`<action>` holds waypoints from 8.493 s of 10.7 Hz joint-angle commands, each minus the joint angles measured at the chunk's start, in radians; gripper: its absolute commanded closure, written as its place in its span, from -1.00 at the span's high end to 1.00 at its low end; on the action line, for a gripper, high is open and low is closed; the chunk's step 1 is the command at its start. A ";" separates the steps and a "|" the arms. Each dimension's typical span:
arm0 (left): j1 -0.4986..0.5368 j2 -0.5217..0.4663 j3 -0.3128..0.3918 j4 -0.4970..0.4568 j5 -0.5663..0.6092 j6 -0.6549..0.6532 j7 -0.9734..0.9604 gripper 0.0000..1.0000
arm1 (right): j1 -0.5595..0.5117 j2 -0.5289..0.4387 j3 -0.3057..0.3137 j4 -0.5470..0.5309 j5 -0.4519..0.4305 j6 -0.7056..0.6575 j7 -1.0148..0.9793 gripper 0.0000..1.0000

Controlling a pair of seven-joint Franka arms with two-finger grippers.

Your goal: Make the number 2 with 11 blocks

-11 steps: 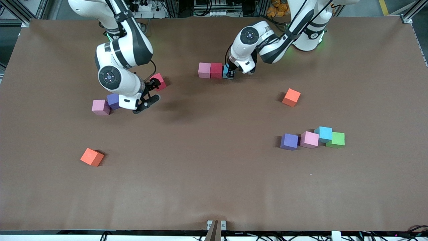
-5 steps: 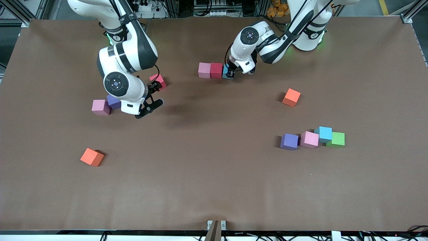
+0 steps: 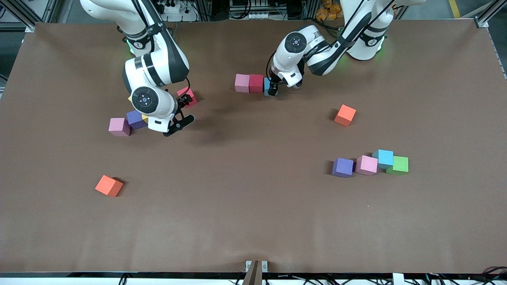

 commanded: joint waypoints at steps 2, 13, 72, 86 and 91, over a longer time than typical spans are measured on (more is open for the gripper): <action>-0.009 -0.001 0.006 0.009 0.007 0.010 -0.032 1.00 | 0.095 -0.141 0.002 -0.140 -0.012 0.067 0.112 1.00; 0.026 -0.153 0.006 0.162 0.032 -0.200 -0.004 1.00 | 0.151 -0.228 0.013 -0.498 -0.012 0.512 0.192 1.00; 0.689 -0.231 -0.020 -0.147 0.286 -0.233 2.189 1.00 | 0.463 0.454 0.094 0.476 0.281 0.341 1.092 1.00; 0.688 -0.177 -0.020 -0.043 0.251 -0.214 2.122 -0.07 | -0.092 0.287 -0.028 0.476 0.171 -0.057 0.284 1.00; 0.588 -0.032 -0.023 0.162 0.226 -0.228 1.958 -0.06 | -0.329 0.301 -0.025 0.487 0.094 -0.029 -0.240 1.00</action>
